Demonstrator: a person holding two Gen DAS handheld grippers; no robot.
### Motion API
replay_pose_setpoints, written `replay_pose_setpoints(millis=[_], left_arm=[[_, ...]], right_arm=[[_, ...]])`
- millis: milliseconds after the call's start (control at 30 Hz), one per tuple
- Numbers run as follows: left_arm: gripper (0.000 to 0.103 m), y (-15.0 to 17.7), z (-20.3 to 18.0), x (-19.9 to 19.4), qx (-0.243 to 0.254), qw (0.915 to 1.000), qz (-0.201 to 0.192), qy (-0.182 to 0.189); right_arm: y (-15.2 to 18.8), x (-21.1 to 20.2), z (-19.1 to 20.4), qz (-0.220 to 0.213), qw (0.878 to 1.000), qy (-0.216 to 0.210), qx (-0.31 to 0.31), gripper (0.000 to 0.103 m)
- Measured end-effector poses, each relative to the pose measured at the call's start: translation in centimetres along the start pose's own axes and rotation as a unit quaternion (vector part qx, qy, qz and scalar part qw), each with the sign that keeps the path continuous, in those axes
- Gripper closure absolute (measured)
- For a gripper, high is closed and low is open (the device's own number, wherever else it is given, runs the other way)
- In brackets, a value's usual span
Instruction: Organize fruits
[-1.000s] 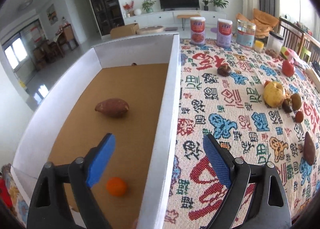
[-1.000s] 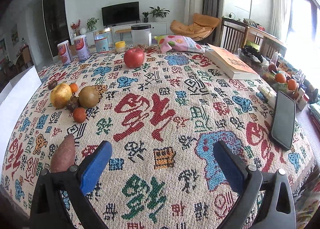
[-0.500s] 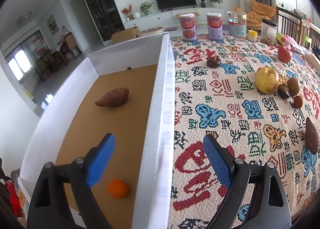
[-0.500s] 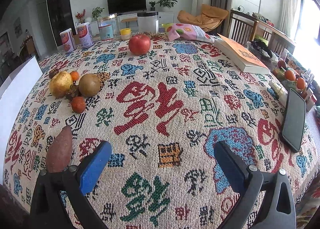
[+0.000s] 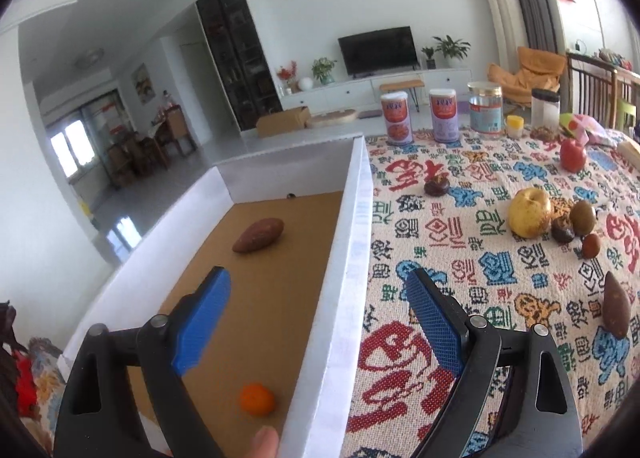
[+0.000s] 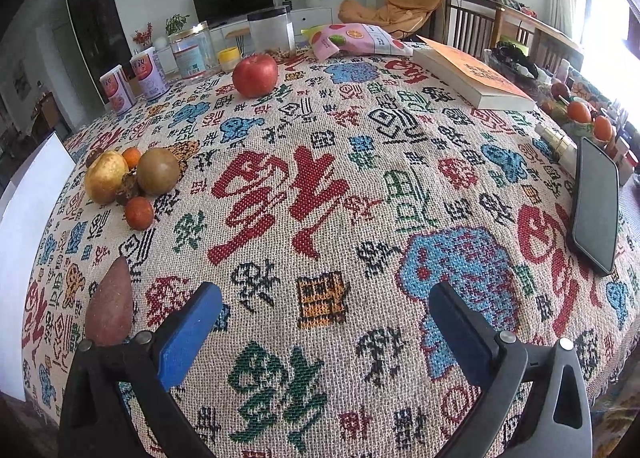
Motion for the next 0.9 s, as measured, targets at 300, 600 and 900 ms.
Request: replay_pose_setpoints(millis=[300,600,900], left_arm=[[0.005,3.0,-11.0,-1.1,0.003,0.9799,0.074,0.185],[0.005,7.9,-13.5,6.9,0.035,0.9793,0.146,0.136],[0.002,9.9,-13.0,9.5,-0.004,0.9638,0.21,0.164]], right_arm=[[-0.1,0.0,0.3,0.006,0.999,0.042,-0.019,0.0],[-0.5,-1.4,0.8,-0.019,0.995,0.08,-0.047,0.0],[-0.4,-0.9,1.2,-0.007,0.993,0.096,-0.063,0.0]])
Point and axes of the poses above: each gripper's, at about its wrist camera, not at the fingertips, and x roughly the way its jaws point, z to its left, y to its underside, the point moved 8 cm from there along x, roughly the way its jaws point, and after that the axes turned 7 degrees about -x, right-handed, at the moved point
